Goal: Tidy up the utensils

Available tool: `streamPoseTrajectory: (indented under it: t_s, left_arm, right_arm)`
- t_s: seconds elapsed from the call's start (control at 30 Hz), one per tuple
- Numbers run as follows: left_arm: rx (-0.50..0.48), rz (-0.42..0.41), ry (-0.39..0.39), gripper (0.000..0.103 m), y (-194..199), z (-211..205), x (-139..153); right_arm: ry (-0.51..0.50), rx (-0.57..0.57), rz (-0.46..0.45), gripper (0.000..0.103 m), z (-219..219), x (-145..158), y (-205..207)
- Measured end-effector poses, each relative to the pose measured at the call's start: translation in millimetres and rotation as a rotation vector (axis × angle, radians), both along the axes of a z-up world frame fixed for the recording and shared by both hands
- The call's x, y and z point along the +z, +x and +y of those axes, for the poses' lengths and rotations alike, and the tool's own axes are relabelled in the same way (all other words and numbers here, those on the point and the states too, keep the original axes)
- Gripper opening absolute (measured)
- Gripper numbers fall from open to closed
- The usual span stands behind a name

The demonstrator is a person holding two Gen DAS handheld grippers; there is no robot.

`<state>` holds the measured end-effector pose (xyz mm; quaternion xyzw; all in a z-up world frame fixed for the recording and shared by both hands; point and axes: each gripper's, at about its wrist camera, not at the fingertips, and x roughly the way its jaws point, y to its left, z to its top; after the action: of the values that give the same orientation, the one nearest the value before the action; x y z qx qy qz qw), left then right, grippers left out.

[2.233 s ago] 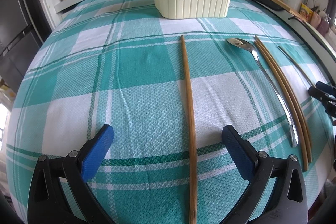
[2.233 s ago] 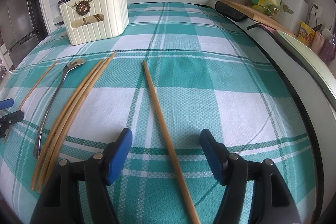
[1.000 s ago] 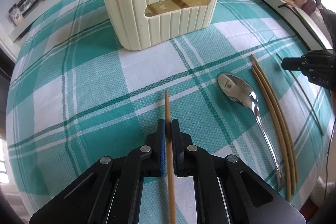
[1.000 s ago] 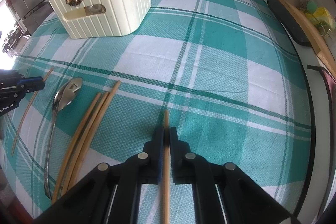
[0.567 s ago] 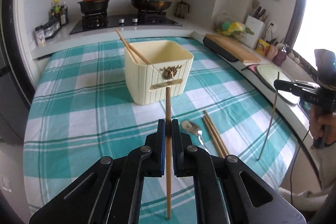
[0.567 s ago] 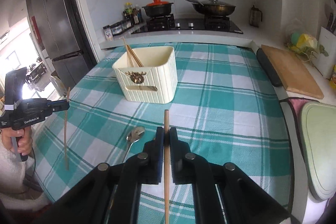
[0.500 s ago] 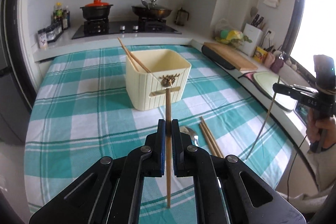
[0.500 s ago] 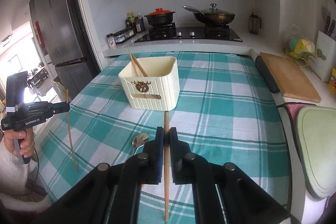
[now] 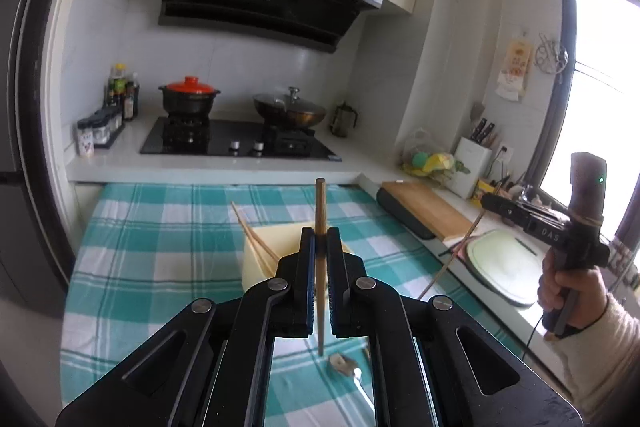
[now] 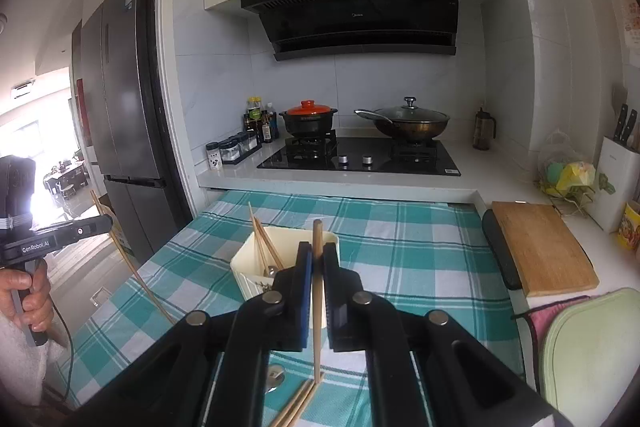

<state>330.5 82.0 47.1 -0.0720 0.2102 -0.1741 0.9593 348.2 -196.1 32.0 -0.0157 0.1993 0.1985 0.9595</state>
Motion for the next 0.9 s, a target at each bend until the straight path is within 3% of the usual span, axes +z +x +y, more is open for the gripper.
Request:
streamPoseTrajectory:
  t_s: [0.2, 0.33, 0.6, 0.67, 0.8, 0.83, 0.87, 0.9]
  left_arm:
    - [0.089, -0.126, -0.002, 0.004, 62.2, -8.7, 28.1]
    - [0.108, -0.071, 0.032, 0.004, 112.6, -23.4, 3.2]
    - [0.079, 0.284, 0.073, 0.003, 190.8, -37.3, -83.5]
    - [0.076, 0.334, 0.064, 0.004, 201.2, -37.4, -98.2]
    - [0.077, 0.37, 0.067, 0.004, 208.9, -41.3, -113.2]
    - [0.088, 0.368, 0.068, 0.009, 207.2, -41.8, -113.6]
    - [0.093, 0.368, 0.061, 0.022, 204.3, -40.3, -113.3]
    - [0.092, 0.367, 0.05, 0.031, 199.4, -38.5, -112.1]
  right_arm:
    - [-0.007, 0.015, -0.154, 0.006, 33.0, 39.9, 40.7]
    - [-0.001, 0.058, -0.192, 0.006, 59.0, 35.2, 65.8]
    - [-0.074, 0.079, 0.143, 0.006, 97.1, -39.6, 156.5]
    - [-0.072, 0.08, 0.207, 0.006, 100.5, -55.5, 175.7]
    - [-0.063, 0.071, 0.251, 0.007, 104.7, -77.4, 198.5]
    - [-0.052, 0.068, 0.244, 0.008, 105.0, -79.4, 199.9]
    - [-0.044, 0.059, 0.236, 0.014, 105.1, -80.3, 200.2]
    - [-0.032, 0.05, 0.235, 0.031, 103.8, -79.8, 198.8]
